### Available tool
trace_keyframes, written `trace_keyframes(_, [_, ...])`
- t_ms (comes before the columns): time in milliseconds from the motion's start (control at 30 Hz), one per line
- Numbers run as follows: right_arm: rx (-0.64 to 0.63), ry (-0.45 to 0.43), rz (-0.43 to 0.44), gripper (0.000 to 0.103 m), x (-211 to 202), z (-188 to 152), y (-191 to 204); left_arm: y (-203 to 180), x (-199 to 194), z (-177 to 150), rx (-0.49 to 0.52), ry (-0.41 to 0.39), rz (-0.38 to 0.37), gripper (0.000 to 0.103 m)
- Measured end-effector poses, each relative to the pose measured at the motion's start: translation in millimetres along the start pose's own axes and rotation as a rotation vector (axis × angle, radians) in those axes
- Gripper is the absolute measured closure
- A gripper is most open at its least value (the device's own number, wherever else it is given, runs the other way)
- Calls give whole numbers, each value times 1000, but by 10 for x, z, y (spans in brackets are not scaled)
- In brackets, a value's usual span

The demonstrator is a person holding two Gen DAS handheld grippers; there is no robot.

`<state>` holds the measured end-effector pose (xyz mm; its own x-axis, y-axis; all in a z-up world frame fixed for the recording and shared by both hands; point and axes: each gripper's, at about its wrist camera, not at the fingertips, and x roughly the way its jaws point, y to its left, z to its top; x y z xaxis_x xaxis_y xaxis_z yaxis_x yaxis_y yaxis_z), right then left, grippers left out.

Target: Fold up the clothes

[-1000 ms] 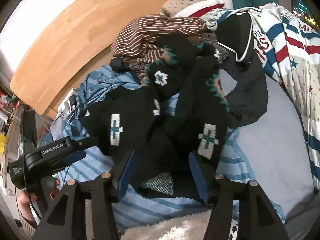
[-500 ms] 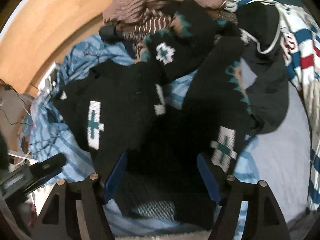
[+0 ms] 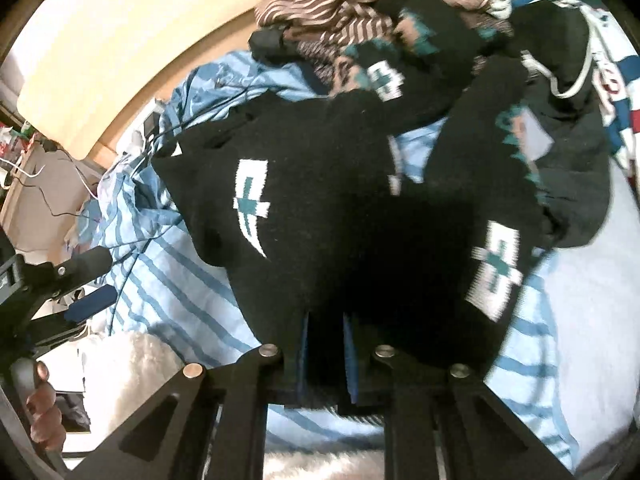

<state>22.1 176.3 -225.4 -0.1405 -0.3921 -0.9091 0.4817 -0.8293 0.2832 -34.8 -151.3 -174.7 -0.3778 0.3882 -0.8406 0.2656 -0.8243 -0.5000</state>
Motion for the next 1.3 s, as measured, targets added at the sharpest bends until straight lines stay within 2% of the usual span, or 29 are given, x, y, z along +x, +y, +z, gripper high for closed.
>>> trace_keyframes(67, [-15,16,-33,99,-58,-32,16,10,-5,0,-4,2,-15,33])
trace_keyframes(200, [-47,46,-77,97,-96,-44,55,30,-14,1,-12,5,-45,33])
trace_keyframes(233, [-44,41,-86,91,-110,-25,51,35,-16,1,-14,6,-52,33])
trace_keyframes(300, [-19,17,-83,64,-137,65,56,49,-21,4,-19,7,-66,33])
trace_keyframes(333, [-2,4,-70,48,-145,136,73,85,-26,25,-27,5,-68,33])
trace_keyframes(467, [9,16,-40,45,-7,392,213,220,-23,70,-66,0,-63,33])
trace_keyframes(533, [11,49,-64,41,150,535,270,287,-21,92,-85,-2,-60,33])
trace_keyframes(567, [14,72,-87,33,249,594,297,321,-20,103,-95,-3,-59,33])
trace_keyframes(633, [15,152,-126,25,501,648,347,389,-19,125,-114,-5,-56,33])
trace_keyframes(700, [0,246,-143,25,771,597,412,456,-17,148,-134,-8,-54,33])
trace_keyframes(733, [-13,249,-150,25,833,531,443,490,-16,159,-143,-9,-52,33])
trace_keyframes(800, [-42,204,-171,41,850,393,480,558,-14,181,-163,-11,-50,33])
trace_keyframes(833, [-57,182,-181,63,858,324,499,592,-13,192,-172,-12,-48,33])
trace_keyframes(933, [-41,102,-194,80,752,223,443,687,-13,222,-200,-16,-45,33])
trace_keyframes(1000, [-9,41,-204,84,587,233,351,668,-39,203,-195,-20,-47,33])
trace_keyframes(1133, [-11,-49,-298,86,190,311,208,638,-93,165,-186,-23,-55,33])
trace_keyframes(1267, [69,-58,-319,88,-17,165,-72,597,-66,127,-194,-9,-82,33])
trace_keyframes(1300, [86,-47,-331,95,-35,75,-164,576,-35,136,-187,2,-84,33])
